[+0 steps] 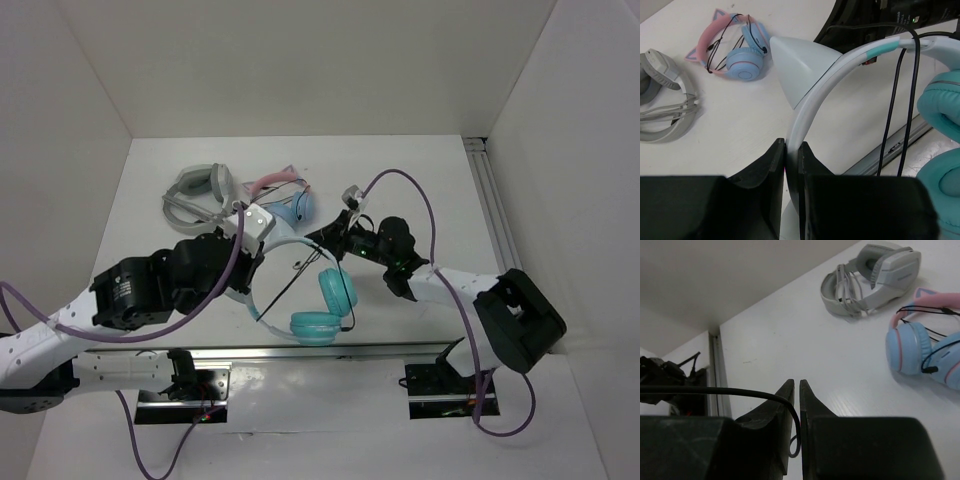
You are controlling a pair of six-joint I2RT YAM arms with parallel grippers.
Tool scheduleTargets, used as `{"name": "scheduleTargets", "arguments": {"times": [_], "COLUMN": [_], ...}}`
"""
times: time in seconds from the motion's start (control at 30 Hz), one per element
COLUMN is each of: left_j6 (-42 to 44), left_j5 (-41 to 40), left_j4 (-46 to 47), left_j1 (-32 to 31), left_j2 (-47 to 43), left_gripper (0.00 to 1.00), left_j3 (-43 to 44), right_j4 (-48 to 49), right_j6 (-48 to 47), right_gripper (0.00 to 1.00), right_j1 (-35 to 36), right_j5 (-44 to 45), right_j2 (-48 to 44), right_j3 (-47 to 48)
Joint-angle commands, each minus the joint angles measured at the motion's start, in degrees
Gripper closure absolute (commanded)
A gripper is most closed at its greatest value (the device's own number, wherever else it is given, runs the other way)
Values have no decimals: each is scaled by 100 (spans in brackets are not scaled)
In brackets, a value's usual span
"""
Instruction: Wrap the headphones
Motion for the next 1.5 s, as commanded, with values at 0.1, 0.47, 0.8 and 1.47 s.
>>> {"name": "scheduleTargets", "arguments": {"times": [0.1, 0.47, 0.8, 1.47], "left_j6": [-368, -859, -1361, -1458], "left_j5": [-652, -1610, -2349, -3202], "left_j4": [1085, 1631, 2219, 2237], "left_j1": [-30, -30, -30, -30], "left_j2": [-135, 102, 50, 287], "left_gripper": [100, 100, 100, 100], "left_j3": [480, 427, 260, 208], "right_j4": [1905, 3119, 4288, 4422], "right_j6": [841, 1579, 2265, 2090], "right_gripper": [84, 81, 81, 75], "right_j1": [-41, -41, -41, -94], "right_j5": [-486, -723, -829, -935], "right_j2": [696, 1594, 2297, 2561], "right_j3": [-93, -40, -40, -594]}}
